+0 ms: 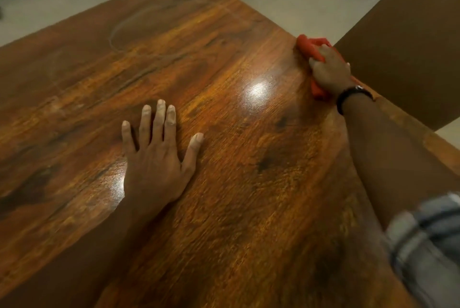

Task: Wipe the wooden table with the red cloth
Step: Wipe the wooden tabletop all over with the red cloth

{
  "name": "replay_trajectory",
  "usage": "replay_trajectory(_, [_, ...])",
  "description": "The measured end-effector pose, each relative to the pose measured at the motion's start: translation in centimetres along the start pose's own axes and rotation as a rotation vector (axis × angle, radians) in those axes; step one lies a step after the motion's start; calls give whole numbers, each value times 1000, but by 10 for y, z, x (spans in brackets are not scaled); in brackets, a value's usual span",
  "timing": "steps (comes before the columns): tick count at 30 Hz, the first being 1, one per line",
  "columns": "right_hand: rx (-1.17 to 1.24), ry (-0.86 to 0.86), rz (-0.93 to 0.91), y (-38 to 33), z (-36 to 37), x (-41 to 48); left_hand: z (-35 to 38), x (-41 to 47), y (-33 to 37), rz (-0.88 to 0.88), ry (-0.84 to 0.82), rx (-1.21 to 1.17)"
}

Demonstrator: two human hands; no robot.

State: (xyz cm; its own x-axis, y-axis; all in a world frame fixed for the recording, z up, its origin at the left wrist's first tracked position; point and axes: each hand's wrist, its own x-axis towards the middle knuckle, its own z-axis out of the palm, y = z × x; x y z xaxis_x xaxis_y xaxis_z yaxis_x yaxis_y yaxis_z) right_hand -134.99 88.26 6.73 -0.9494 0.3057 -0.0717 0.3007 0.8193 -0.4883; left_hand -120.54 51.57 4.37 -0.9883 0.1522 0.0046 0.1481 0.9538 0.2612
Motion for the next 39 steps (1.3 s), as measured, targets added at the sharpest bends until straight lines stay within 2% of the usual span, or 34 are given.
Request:
replay_trajectory(3, [-38,7,-94,-46,23,15,-1,1,1,11,-14,-5])
replay_trajectory(5, [-41,-52,-201,-75,45,-2,-2,0,2,14,-14,9])
replay_trajectory(8, [-43,-135,-357,-97,71,-60,-2,1,3,17,-16,10])
replay_trajectory(11, [-19,-122,-443,-82,72,-130,-1,1,1,36,-24,16])
replay_trajectory(14, [-20,-104,-351,-27,43,-163,-2,1,1,63,-34,30])
replay_trajectory(18, [-50,-1,-10,50,-9,-147,-3,0,0,70,-50,12])
replay_trajectory(20, [-53,37,96,60,-21,-119,-4,0,0,53,-49,-7])
replay_trajectory(22, [-52,61,102,48,-15,-90,-4,0,1,61,-39,-12])
replay_trajectory(26, [-53,41,-15,-8,25,-77,-3,0,-1,71,-48,-3])
replay_trajectory(30, [-7,-72,-233,-52,54,-146,-2,1,0,73,-41,-1])
replay_trajectory(33, [-11,-71,-345,-44,55,-218,-1,0,-1,67,-33,0])
replay_trajectory(35, [-1,-58,-312,-15,41,-252,-1,-1,-2,75,-31,-3])
replay_trajectory(39, [20,9,-62,69,-6,-257,0,-1,-3,82,-31,-10])
